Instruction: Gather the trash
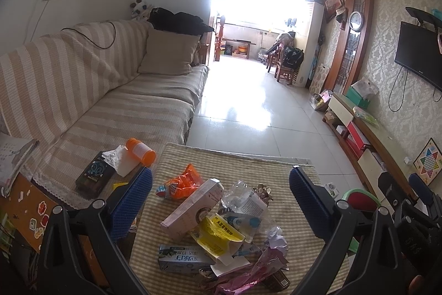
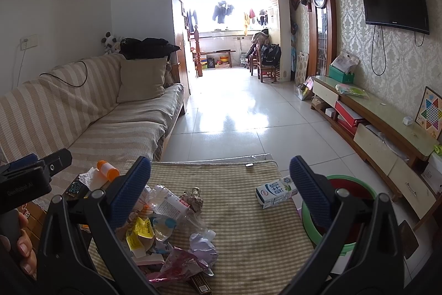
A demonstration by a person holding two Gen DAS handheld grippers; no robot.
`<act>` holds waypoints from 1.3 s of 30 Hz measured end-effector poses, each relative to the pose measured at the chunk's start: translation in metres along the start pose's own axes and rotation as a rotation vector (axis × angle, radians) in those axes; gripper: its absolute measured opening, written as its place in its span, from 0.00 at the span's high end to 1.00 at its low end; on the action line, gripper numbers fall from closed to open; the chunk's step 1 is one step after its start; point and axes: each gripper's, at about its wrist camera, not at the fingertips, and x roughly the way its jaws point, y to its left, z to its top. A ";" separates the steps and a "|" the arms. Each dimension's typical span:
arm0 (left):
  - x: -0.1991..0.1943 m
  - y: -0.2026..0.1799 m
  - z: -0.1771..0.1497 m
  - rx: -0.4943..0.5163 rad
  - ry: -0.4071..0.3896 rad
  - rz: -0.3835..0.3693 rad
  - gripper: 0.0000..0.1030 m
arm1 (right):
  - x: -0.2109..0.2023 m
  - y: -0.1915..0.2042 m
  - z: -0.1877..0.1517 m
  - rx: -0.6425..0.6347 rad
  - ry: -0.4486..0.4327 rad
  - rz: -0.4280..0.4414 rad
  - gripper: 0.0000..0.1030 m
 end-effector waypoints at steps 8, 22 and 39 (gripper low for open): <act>0.000 0.000 0.000 0.002 0.002 0.000 0.08 | 0.001 0.000 -0.001 0.000 0.003 0.000 0.03; 0.025 0.020 -0.006 -0.016 0.059 0.046 0.08 | 0.019 0.000 -0.011 -0.009 0.051 -0.004 0.03; 0.236 0.209 -0.053 -0.253 0.466 0.287 0.18 | 0.057 0.018 -0.025 -0.058 0.177 -0.017 0.03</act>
